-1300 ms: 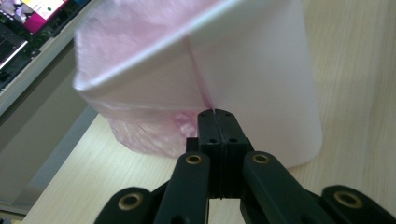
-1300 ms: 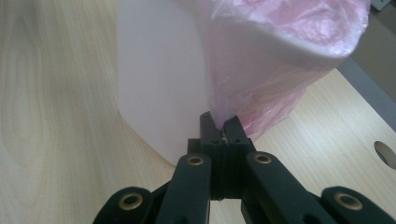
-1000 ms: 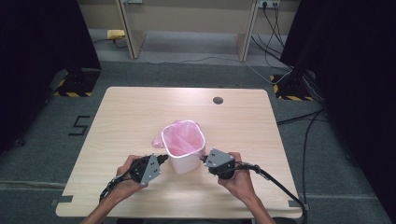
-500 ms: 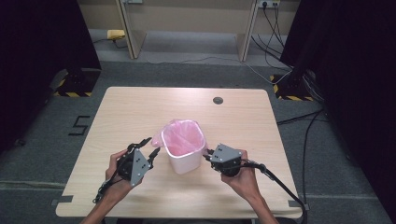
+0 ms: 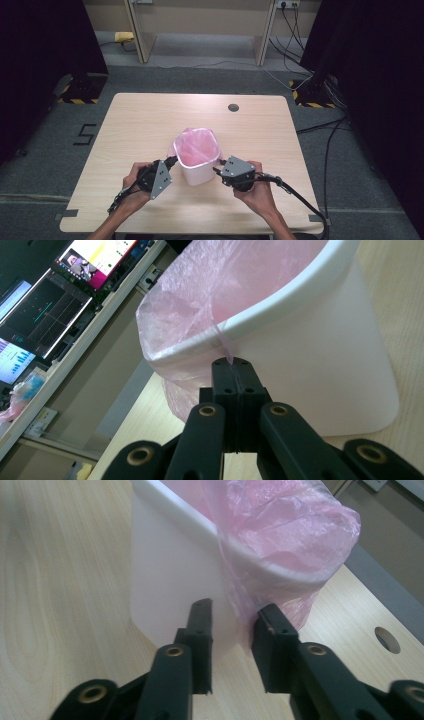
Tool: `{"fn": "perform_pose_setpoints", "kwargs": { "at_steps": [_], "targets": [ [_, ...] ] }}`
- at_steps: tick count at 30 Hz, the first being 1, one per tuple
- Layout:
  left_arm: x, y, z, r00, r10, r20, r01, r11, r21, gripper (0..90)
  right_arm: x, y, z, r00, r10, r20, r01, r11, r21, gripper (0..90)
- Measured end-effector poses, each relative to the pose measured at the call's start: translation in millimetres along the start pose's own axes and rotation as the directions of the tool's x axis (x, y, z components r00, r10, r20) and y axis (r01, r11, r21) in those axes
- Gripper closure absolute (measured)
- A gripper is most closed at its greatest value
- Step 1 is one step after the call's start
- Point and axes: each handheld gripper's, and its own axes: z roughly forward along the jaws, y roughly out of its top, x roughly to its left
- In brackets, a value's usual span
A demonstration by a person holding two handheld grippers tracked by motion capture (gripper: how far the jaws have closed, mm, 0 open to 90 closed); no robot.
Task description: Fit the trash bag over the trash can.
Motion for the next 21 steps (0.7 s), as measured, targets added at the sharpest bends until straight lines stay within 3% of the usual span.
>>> {"fn": "perform_pose_setpoints", "kwargs": {
  "at_steps": [6,10,18,21],
  "targets": [
    [-12.8,-3.8,3.2,0.9963,0.080,0.033,-0.080,0.9968,-0.003,90.0,-0.2,-1.9,-2.8,0.9977,-0.067,-0.003,0.067,0.998,0.012,88.5],
    [-17.1,-5.1,6.5,0.9939,0.099,0.050,-0.098,0.9951,-0.006,90.0,3.2,-1.9,-0.1,0.9975,-0.070,-0.004,0.070,0.998,0.007,89.0],
    [-23.6,-9.0,13.1,0.9880,0.139,0.068,-0.139,0.9902,0.006,90.0,20.0,-8.0,17.7,0.9937,-0.109,-0.023,0.111,0.992,0.068,90.0],
    [-30.3,-13.7,18.3,0.9806,0.180,0.077,-0.183,0.9824,0.034,90.0,21.3,-9.9,20.4,0.9936,-0.112,-0.018,0.113,0.989,0.091,90.0]
  ]
}}
